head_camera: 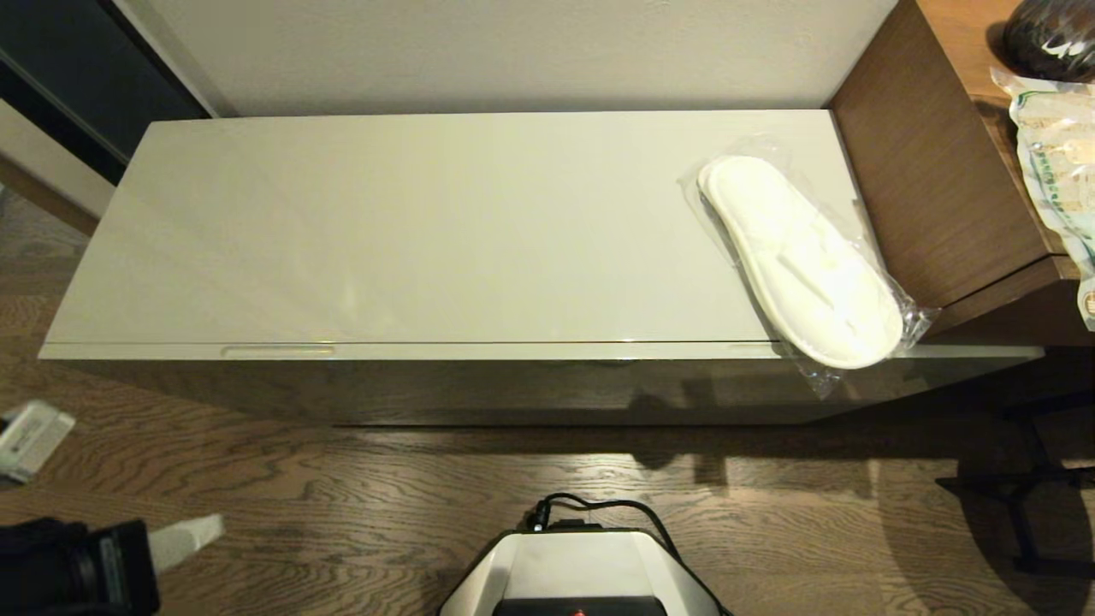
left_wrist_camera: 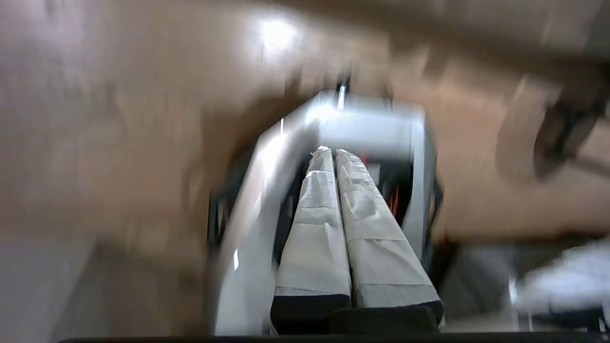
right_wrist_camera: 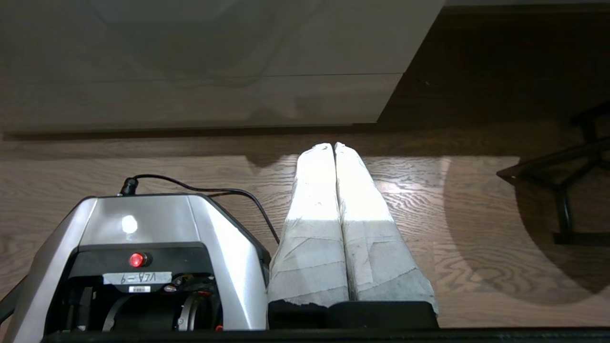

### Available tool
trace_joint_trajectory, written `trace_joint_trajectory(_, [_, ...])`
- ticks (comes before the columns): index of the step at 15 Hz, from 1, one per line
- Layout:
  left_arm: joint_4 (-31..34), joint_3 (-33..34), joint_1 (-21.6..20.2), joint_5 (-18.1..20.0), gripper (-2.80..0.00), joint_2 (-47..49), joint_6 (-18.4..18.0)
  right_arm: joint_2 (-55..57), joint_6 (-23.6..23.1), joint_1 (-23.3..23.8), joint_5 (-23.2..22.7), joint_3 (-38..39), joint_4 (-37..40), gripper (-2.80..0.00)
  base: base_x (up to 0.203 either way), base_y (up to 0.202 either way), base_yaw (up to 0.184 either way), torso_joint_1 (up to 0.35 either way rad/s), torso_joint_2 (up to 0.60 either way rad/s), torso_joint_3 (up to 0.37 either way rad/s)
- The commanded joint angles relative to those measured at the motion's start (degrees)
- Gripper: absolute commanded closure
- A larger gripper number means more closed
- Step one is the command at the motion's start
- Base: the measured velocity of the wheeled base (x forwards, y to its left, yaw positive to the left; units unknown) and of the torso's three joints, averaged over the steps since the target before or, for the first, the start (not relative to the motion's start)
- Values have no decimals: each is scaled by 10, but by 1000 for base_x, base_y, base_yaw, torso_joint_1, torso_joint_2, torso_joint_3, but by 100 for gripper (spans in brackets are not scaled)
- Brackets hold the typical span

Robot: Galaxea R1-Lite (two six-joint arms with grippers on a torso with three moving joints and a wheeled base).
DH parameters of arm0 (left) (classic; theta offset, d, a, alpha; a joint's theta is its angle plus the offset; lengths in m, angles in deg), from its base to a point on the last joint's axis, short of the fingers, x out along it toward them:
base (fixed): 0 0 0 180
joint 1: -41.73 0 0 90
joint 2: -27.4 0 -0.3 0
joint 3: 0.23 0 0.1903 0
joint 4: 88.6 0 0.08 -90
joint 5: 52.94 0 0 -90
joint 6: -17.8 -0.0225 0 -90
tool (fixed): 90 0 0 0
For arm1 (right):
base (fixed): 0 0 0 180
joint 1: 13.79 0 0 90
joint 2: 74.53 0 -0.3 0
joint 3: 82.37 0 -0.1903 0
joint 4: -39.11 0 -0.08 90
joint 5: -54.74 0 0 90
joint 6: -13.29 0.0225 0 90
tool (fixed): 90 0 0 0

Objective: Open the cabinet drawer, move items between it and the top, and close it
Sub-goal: Open the drawer

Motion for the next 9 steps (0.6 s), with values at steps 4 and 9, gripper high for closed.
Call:
trace_joint_trajectory(4, [-266,-15,-3,-68,0,241,6,1,0,0,-1,0,1,0,0,0,0,0,0,0])
trace_joint_trajectory(9, [-311,-62,-3,-93,0,269,8,1,0,0,-1,0,1,0,0,0,0,0,0,0])
